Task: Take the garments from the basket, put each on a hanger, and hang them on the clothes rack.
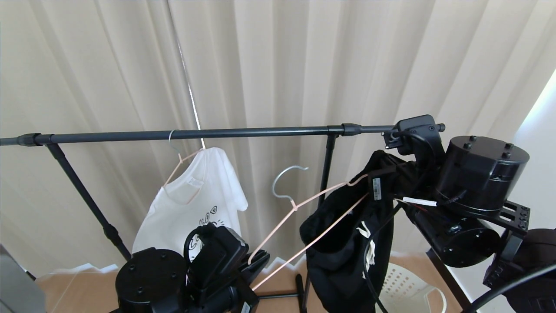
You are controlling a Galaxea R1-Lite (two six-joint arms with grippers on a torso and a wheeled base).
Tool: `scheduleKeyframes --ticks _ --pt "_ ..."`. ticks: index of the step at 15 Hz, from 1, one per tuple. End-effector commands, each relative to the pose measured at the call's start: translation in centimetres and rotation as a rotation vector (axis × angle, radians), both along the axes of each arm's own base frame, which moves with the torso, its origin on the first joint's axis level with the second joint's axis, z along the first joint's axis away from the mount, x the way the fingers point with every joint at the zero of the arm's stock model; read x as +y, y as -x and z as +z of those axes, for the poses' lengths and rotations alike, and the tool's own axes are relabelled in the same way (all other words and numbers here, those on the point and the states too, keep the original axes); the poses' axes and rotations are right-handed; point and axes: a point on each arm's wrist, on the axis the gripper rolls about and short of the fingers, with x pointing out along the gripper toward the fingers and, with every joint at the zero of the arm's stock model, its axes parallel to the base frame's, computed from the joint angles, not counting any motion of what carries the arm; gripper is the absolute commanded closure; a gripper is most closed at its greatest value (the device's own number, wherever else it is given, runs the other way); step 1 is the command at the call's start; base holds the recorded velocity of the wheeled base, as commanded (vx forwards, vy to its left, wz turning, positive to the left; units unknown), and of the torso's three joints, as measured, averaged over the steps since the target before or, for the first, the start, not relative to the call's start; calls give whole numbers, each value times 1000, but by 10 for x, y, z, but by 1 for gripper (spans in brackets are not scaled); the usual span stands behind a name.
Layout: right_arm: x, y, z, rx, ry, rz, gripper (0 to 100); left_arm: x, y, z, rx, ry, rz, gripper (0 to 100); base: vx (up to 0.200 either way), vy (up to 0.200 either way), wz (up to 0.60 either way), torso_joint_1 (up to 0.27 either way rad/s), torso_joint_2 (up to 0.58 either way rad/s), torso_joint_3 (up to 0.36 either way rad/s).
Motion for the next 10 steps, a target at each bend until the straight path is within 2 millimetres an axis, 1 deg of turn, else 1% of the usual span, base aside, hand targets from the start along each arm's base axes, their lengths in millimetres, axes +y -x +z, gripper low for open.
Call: scheduleKeyframes --ticks 1,5,6,10 --pt "11 14 2 -6 -3 39 100 0 0 -1 2 -3 1 100 0 0 0 0 0 0" --pt "24 31 6 -17 -9 75 100 0 0 -1 1 -2 1 100 0 0 0 0 0 0" --pt "29 39 8 -22 -13 88 100 0 0 -1 2 -3 1 100 0 0 0 0 0 0" --pt "45 59 9 -27 -22 160 100 0 0 -1 1 -2 0 100 0 0 0 0 0 0"
